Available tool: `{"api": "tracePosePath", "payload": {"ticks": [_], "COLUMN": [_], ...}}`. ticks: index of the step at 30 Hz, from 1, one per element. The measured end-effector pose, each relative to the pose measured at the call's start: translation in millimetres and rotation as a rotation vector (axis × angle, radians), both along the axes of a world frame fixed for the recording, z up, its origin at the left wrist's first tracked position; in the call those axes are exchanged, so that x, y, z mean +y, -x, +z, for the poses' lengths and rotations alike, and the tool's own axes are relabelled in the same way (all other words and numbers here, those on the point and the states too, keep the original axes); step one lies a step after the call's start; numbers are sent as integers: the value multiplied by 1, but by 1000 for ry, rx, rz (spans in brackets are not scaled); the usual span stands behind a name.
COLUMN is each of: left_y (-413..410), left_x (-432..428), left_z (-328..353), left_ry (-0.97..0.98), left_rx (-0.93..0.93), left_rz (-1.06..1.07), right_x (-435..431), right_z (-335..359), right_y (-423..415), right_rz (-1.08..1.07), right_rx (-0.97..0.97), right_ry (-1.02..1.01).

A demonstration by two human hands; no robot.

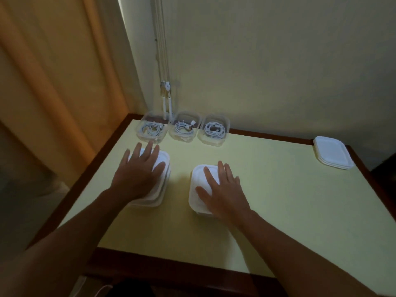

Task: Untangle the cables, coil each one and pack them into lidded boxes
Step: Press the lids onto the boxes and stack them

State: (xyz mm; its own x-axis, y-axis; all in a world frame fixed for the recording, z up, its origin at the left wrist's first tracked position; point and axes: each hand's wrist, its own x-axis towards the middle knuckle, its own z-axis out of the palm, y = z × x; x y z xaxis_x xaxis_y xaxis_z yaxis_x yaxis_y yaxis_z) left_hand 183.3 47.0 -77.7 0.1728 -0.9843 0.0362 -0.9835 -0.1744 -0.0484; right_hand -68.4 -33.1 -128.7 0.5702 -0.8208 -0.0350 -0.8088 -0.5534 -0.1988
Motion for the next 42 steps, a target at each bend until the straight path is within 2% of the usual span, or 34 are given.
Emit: {"api": "tracePosePath", "payload": {"ticks": [3,8,18,22,25,29,31,33,39,42], "left_y": [1,-3,-7,-8,-8,-7,-6,-6,-7,-7], "left_x": [0,-4,-4,-4,-5,-5,-5,-5,-5,-5], "left_z": [-2,-7,-10,-14,-17,-19,-20,-21,-21,-19], "left_ry": [14,25,72,113,117,112,110,107,95,93], "left_rx": [-32,33,77,105,136,159,173,185,174,173], "left_rz": [2,46,36,44,58,73,83,89,85,78], "right_x": [11,19,15,-16,-59,-116,-133,-143,-142,-125], "right_z": [-2,-3,-4,9,8,-1,-3,-6,-2,1], "right_y": [-25,-56,-63,-61,-55,-41,-34,-30,-20,-6], "right_rz": [36,51,59,-2,-154,-294,-291,-275,-327,-360], "right_rx": [-43,-73,-118,-286,-423,-276,-148,-102,-296,-306], "right_ry": [-3,16,11,-76,1,61,52,62,19,1]}}
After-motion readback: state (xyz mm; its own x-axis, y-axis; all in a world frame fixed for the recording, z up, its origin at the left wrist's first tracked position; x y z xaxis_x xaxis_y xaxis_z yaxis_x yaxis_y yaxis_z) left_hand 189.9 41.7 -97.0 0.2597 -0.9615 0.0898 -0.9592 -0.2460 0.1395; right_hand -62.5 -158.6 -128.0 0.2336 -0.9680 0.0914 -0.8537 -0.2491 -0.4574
